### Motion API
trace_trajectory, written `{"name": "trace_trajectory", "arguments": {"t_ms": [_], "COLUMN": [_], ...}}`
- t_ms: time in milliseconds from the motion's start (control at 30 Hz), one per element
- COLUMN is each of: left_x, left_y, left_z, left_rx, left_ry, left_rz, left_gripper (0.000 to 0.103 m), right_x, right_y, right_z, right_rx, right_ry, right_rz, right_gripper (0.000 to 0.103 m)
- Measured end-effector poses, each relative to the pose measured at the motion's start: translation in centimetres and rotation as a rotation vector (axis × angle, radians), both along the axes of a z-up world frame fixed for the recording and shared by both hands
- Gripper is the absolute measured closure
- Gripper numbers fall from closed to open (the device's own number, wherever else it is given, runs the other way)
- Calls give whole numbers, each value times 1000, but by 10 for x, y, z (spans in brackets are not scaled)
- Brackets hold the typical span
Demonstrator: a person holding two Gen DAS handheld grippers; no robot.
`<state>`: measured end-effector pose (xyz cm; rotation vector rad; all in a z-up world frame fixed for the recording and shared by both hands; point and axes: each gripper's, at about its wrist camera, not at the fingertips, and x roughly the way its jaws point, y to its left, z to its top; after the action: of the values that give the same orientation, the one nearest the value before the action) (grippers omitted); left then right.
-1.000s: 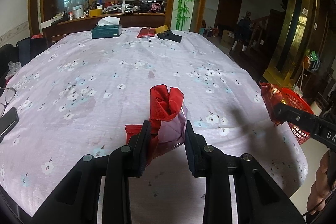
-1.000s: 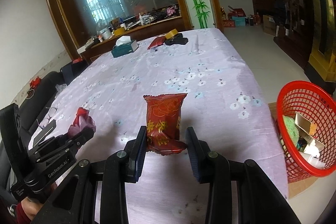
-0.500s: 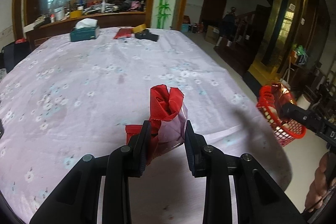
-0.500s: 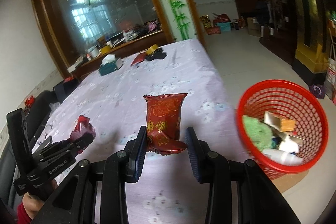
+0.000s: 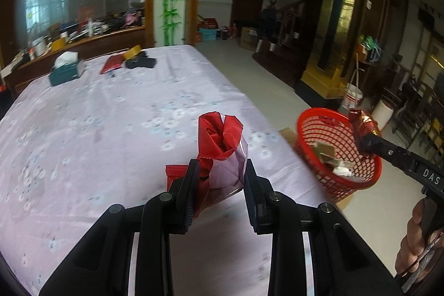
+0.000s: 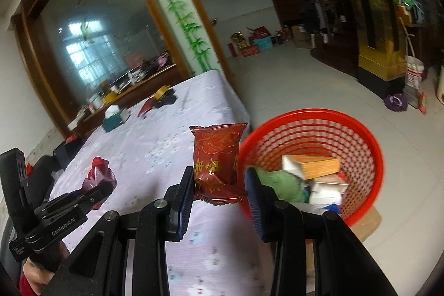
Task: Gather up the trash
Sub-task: 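Carry both red items to the red basket and open both grippers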
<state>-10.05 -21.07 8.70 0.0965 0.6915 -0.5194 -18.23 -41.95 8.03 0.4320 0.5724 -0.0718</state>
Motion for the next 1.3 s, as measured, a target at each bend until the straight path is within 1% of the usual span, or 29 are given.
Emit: {"name": "trace_trajectory", "arguments": {"t_ms": [267,433,667,833,1067,1100,1167,1233,1300], "left_x": [-1,0,6,18,31,32,34,35,34], "left_y": [-63,-99,-137,-163,-185,-187,-190,-188,-183], "left_z": [1,-2,-9,-14,-28,-30,-33,-36,-34], "left_rx": [44,59,64,43,11,5,-2,-10,-14], "left_ry": [-29,-28,-11,27,91,98,116,126,128], "left_rz": [-86,-140,-182,-215,-266,-276,-283,-280,-279], "left_gripper": [74,74,74,74,74,72,56,52,52], "right_x": [-11,-12,-8,3,16,19,22,20,14], "right_y": [-39,-58,-85,-102,-120,-122,-124,-128,-130], "right_z": [-7,-12,-15,-21,-29,-31,-34,-35,-33], "right_rx": [18,30,43,76,100,104,100,103,110], "right_ry": [15,36,49,68,91,101,115,120,113], "right_rz": [-67,-85,-110,-118,-135,-135,-143,-162,-169], "right_gripper": [63,63,63,63,62,61,56,53,52]}}
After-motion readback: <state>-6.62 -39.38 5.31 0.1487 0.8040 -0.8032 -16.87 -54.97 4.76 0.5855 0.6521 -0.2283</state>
